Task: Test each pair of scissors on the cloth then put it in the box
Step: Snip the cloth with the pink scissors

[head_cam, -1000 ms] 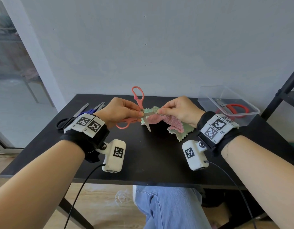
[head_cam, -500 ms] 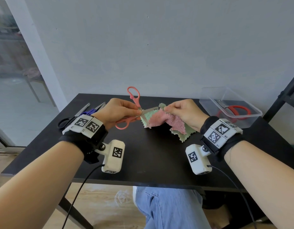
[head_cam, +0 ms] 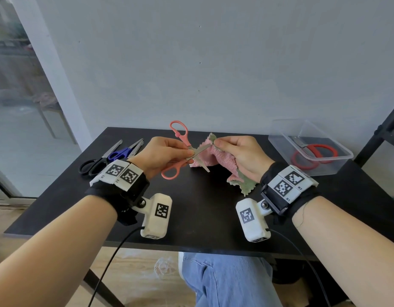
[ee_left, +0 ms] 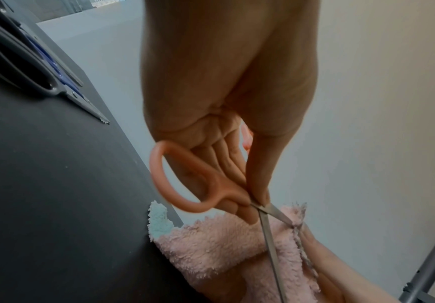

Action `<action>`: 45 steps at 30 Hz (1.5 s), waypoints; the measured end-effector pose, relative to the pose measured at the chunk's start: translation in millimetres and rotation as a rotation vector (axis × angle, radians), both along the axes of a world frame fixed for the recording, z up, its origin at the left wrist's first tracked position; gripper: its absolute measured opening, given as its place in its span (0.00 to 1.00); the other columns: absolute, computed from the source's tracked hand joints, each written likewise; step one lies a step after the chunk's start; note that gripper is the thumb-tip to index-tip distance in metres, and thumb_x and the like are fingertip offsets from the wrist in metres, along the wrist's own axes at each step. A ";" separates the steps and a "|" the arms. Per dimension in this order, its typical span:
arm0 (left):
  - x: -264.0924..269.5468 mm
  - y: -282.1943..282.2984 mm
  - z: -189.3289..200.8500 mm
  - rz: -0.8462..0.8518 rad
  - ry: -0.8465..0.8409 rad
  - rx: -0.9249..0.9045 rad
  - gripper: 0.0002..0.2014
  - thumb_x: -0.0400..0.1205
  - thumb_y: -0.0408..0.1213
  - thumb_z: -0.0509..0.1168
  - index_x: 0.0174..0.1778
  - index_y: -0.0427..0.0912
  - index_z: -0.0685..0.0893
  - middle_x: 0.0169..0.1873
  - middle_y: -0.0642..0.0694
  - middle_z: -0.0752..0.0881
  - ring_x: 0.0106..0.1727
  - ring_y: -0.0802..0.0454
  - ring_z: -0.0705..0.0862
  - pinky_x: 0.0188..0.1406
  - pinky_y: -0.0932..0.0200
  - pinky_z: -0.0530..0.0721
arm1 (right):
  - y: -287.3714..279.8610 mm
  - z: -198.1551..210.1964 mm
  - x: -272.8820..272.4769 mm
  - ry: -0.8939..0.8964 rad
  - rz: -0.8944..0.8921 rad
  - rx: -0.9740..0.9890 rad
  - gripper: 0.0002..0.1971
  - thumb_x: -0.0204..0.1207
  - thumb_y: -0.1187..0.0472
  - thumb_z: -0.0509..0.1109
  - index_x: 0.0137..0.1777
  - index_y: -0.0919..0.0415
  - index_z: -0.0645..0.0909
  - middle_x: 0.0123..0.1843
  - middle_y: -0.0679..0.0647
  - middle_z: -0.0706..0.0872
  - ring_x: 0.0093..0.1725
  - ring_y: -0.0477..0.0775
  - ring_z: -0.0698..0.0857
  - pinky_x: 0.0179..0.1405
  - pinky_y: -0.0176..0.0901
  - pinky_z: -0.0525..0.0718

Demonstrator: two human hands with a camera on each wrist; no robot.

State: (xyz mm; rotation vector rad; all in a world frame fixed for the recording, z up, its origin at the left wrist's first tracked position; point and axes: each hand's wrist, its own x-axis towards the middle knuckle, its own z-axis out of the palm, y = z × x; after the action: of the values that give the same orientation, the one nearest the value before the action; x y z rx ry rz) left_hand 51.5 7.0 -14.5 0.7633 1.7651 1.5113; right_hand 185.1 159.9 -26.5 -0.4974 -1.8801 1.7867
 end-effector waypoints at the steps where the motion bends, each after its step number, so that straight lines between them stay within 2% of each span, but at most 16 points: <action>1: -0.2 0.2 -0.7 0.000 -0.002 -0.001 0.06 0.75 0.26 0.72 0.47 0.30 0.87 0.48 0.30 0.89 0.43 0.45 0.90 0.47 0.60 0.89 | 0.1 0.1 -0.2 -0.004 -0.001 0.009 0.05 0.77 0.70 0.69 0.46 0.62 0.86 0.45 0.56 0.89 0.48 0.51 0.86 0.62 0.44 0.82; 5: 0.9 1.8 -3.8 0.005 -0.002 -0.010 0.04 0.74 0.26 0.73 0.44 0.31 0.88 0.46 0.29 0.89 0.43 0.44 0.89 0.48 0.59 0.89 | 2.0 -1.1 -0.8 -0.060 -0.008 0.115 0.06 0.76 0.69 0.71 0.51 0.65 0.86 0.47 0.57 0.89 0.51 0.51 0.87 0.61 0.41 0.82; 8: 2.2 3.1 -4.4 0.017 -0.001 -0.013 0.05 0.75 0.26 0.72 0.44 0.30 0.88 0.42 0.32 0.89 0.37 0.48 0.90 0.42 0.62 0.89 | 4.5 -4.6 -3.5 -0.121 -0.040 0.201 0.10 0.77 0.63 0.72 0.55 0.67 0.86 0.52 0.60 0.90 0.56 0.54 0.87 0.65 0.45 0.81; 10: 3.0 3.4 -4.0 0.017 0.005 -0.017 0.05 0.75 0.26 0.72 0.45 0.29 0.87 0.40 0.33 0.89 0.35 0.50 0.89 0.39 0.64 0.88 | 5.4 -4.8 -4.5 -0.163 -0.050 0.261 0.11 0.78 0.61 0.70 0.56 0.67 0.86 0.52 0.57 0.90 0.56 0.52 0.87 0.64 0.43 0.80; 13: 2.4 3.4 -3.7 0.016 0.027 -0.028 0.05 0.75 0.27 0.73 0.44 0.31 0.88 0.41 0.34 0.90 0.39 0.47 0.89 0.43 0.61 0.89 | 5.1 -2.9 -4.5 -0.219 -0.050 0.356 0.11 0.80 0.61 0.68 0.55 0.67 0.87 0.50 0.56 0.89 0.50 0.46 0.85 0.57 0.37 0.79; 16: 2.1 4.2 -3.5 0.018 0.018 -0.026 0.04 0.74 0.27 0.73 0.43 0.32 0.88 0.41 0.33 0.90 0.41 0.44 0.88 0.49 0.58 0.89 | 4.8 -2.4 -4.9 -0.224 -0.077 0.378 0.11 0.80 0.61 0.68 0.55 0.67 0.87 0.51 0.57 0.90 0.52 0.48 0.85 0.59 0.39 0.79; 20: 0.6 3.3 -2.1 0.030 0.035 -0.039 0.05 0.74 0.25 0.73 0.45 0.30 0.87 0.43 0.33 0.90 0.39 0.46 0.90 0.40 0.62 0.89 | 1.3 1.4 -3.8 -0.283 -0.059 0.512 0.09 0.81 0.61 0.67 0.52 0.64 0.86 0.46 0.52 0.87 0.42 0.41 0.82 0.44 0.30 0.76; 23: -1.9 1.8 -0.5 0.039 0.087 -0.074 0.05 0.74 0.25 0.73 0.44 0.30 0.88 0.42 0.34 0.90 0.37 0.49 0.91 0.37 0.64 0.88 | -1.2 3.2 -1.7 -0.371 -0.046 0.679 0.07 0.81 0.59 0.66 0.48 0.59 0.84 0.47 0.55 0.88 0.43 0.49 0.84 0.34 0.25 0.74; 25: -2.9 1.3 0.3 0.030 0.111 -0.090 0.05 0.73 0.25 0.74 0.43 0.31 0.88 0.41 0.35 0.91 0.36 0.50 0.91 0.35 0.65 0.87 | -2.9 5.2 -0.6 -0.421 -0.039 0.743 0.06 0.82 0.59 0.65 0.47 0.58 0.82 0.46 0.56 0.88 0.40 0.49 0.82 0.28 0.23 0.74; 27: -3.9 0.9 0.7 0.020 0.124 -0.103 0.04 0.73 0.25 0.74 0.42 0.33 0.88 0.41 0.36 0.91 0.37 0.49 0.91 0.36 0.65 0.88 | -4.8 8.7 -0.6 -0.458 -0.020 0.797 0.05 0.82 0.60 0.64 0.48 0.58 0.81 0.46 0.55 0.87 0.40 0.49 0.81 0.30 0.24 0.74; 30: -5.6 0.3 1.4 0.008 0.134 -0.107 0.04 0.73 0.25 0.74 0.42 0.33 0.88 0.41 0.37 0.91 0.39 0.48 0.91 0.39 0.63 0.89 | -5.2 12.2 -2.6 -0.511 0.006 0.894 0.05 0.82 0.59 0.62 0.47 0.57 0.79 0.51 0.54 0.84 0.49 0.53 0.82 0.46 0.40 0.74; 32: -6.7 -0.1 1.6 0.005 0.148 -0.111 0.05 0.73 0.26 0.74 0.43 0.33 0.88 0.40 0.37 0.91 0.39 0.48 0.91 0.40 0.62 0.89 | -5.6 11.8 -4.8 -0.547 0.018 0.975 0.04 0.83 0.60 0.61 0.47 0.55 0.76 0.53 0.54 0.82 0.51 0.55 0.80 0.47 0.43 0.73; 36: -7.5 -0.3 2.2 0.009 0.167 -0.122 0.05 0.73 0.27 0.75 0.43 0.34 0.88 0.38 0.39 0.92 0.38 0.49 0.91 0.41 0.61 0.90 | -6.7 9.6 -11.1 -0.603 0.019 1.133 0.08 0.81 0.66 0.62 0.57 0.61 0.78 0.59 0.55 0.79 0.57 0.58 0.80 0.47 0.44 0.75; 38: -9.5 -3.1 2.1 0.012 0.163 -0.132 0.03 0.73 0.27 0.74 0.41 0.35 0.89 0.37 0.40 0.92 0.36 0.51 0.91 0.40 0.62 0.89 | -4.1 9.0 -10.5 -0.613 0.024 1.164 0.08 0.82 0.65 0.62 0.58 0.63 0.77 0.59 0.56 0.79 0.57 0.58 0.80 0.47 0.43 0.72; 43: -14.2 -12.5 1.7 0.021 0.149 -0.130 0.04 0.73 0.27 0.74 0.42 0.34 0.89 0.37 0.39 0.92 0.37 0.51 0.91 0.41 0.63 0.89 | 4.6 8.0 -5.1 -0.565 -0.046 1.012 0.01 0.81 0.64 0.63 0.49 0.59 0.76 0.54 0.56 0.81 0.51 0.56 0.80 0.50 0.46 0.78; 45: -11.3 -10.6 2.8 0.006 0.151 -0.117 0.04 0.73 0.27 0.74 0.43 0.35 0.89 0.38 0.40 0.92 0.38 0.50 0.91 0.41 0.63 0.89 | 5.1 8.8 -6.8 -0.500 -0.080 0.905 0.04 0.82 0.62 0.62 0.50 0.61 0.79 0.49 0.54 0.82 0.47 0.53 0.80 0.47 0.43 0.75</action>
State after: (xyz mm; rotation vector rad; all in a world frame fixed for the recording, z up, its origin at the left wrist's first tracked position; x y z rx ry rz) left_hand 40.2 -3.6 -11.8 0.8312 1.9497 1.3713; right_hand 178.3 164.9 -17.7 -0.6712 -2.6787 0.6248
